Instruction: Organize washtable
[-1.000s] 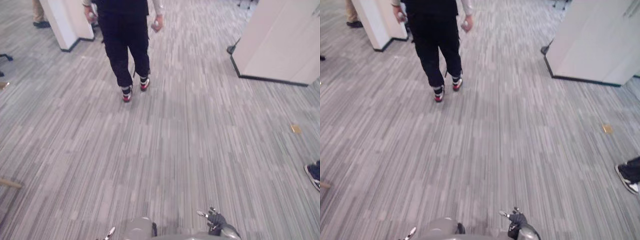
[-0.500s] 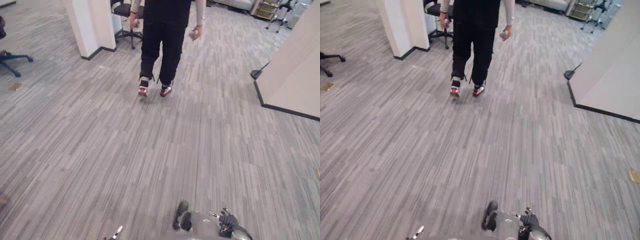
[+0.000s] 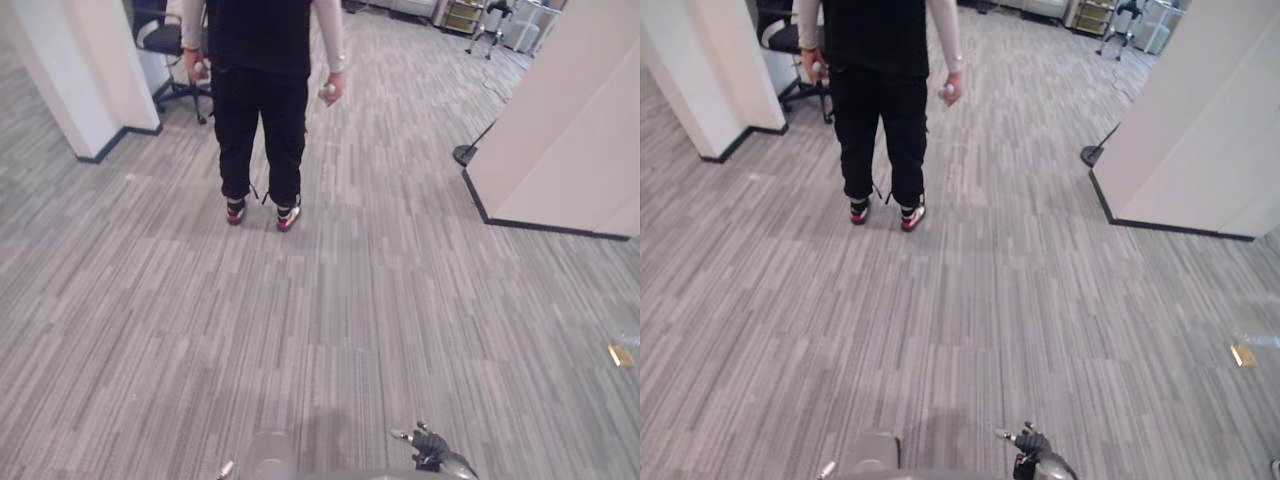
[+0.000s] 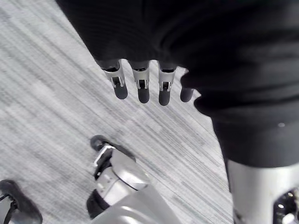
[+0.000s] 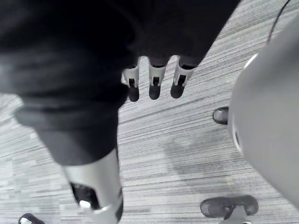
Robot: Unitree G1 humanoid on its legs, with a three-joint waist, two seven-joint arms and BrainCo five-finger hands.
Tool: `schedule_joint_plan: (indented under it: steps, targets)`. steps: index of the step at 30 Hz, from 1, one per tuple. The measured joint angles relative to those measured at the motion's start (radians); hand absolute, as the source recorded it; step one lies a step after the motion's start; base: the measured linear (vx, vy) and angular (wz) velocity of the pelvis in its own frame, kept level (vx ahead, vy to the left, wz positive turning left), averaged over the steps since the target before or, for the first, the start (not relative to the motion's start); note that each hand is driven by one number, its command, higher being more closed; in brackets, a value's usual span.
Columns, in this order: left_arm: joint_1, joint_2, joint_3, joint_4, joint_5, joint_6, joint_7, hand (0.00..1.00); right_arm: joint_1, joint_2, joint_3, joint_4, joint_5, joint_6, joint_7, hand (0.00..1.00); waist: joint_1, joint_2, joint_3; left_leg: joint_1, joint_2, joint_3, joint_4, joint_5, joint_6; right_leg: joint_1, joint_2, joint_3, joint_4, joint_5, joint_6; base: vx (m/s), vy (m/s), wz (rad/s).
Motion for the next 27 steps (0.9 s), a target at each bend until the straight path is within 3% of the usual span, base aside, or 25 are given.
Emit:
schedule_joint_plan:
  steps: [3,11,12,17,20,25,27]
  targets:
    - [-0.009,0.001,0.008,0.007,0.001,0.002,0.001,0.00,0.000,0.000,-0.021,0.005,-0.001,-0.004,-0.014,0.00,-0.004,0.006,0.002,0.053,-0.048,-0.002,-0.030,0.000,0.000,0.036,-0.042,-0.016,-0.004,0.053,0.020,0.26,0.184,0.13]
    - [-0.006,-0.001,0.008,0.022,0.002,0.003,-0.001,0.00,0.001,-0.005,-0.056,0.011,-0.024,-0.002,-0.013,0.00,-0.012,0.012,-0.004,0.134,-0.059,0.012,-0.141,0.028,0.026,0.052,-0.053,-0.008,0.000,0.073,0.018,0.04,0.011,-0.03]
    - [0.064,0.011,-0.037,0.050,0.004,0.013,0.001,0.00,0.048,-0.022,-0.040,0.000,-0.026,0.003,-0.013,0.00,-0.059,-0.021,-0.006,0.338,-0.180,-0.026,-0.616,0.287,0.039,0.051,-0.111,-0.029,-0.050,-0.020,0.073,-0.02,-0.032,-0.01]
    - [0.063,0.019,-0.038,0.050,0.005,0.013,0.000,0.00,0.040,-0.015,-0.038,0.009,-0.027,0.003,-0.014,0.00,-0.058,-0.034,-0.009,0.327,-0.195,-0.028,-0.616,0.280,0.048,0.059,-0.122,-0.036,-0.078,-0.005,0.093,0.03,0.002,0.02]
    - [0.057,0.021,-0.040,0.049,0.012,0.010,0.004,0.00,0.028,-0.014,-0.027,0.013,-0.039,0.004,-0.023,0.00,-0.055,-0.040,-0.012,0.264,-0.203,-0.023,-0.616,0.278,0.051,0.000,-0.129,-0.037,-0.090,-0.009,0.101,0.02,0.033,-0.03]
    - [0.044,0.019,-0.062,0.038,0.035,-0.006,0.028,0.00,0.006,-0.014,0.014,0.012,-0.078,0.002,-0.062,0.00,-0.036,-0.039,0.010,0.215,-0.221,-0.005,-0.609,0.283,0.066,-0.019,-0.138,-0.047,-0.140,0.043,0.103,0.08,0.019,-0.02]
    - [0.025,0.017,-0.072,0.027,0.047,-0.018,0.046,0.00,-0.020,-0.018,0.050,0.009,-0.097,-0.002,-0.082,0.00,-0.026,-0.027,0.026,0.197,-0.221,-0.003,-0.609,0.281,0.068,-0.033,-0.138,-0.057,-0.146,0.047,0.098,0.01,-0.003,-0.02]
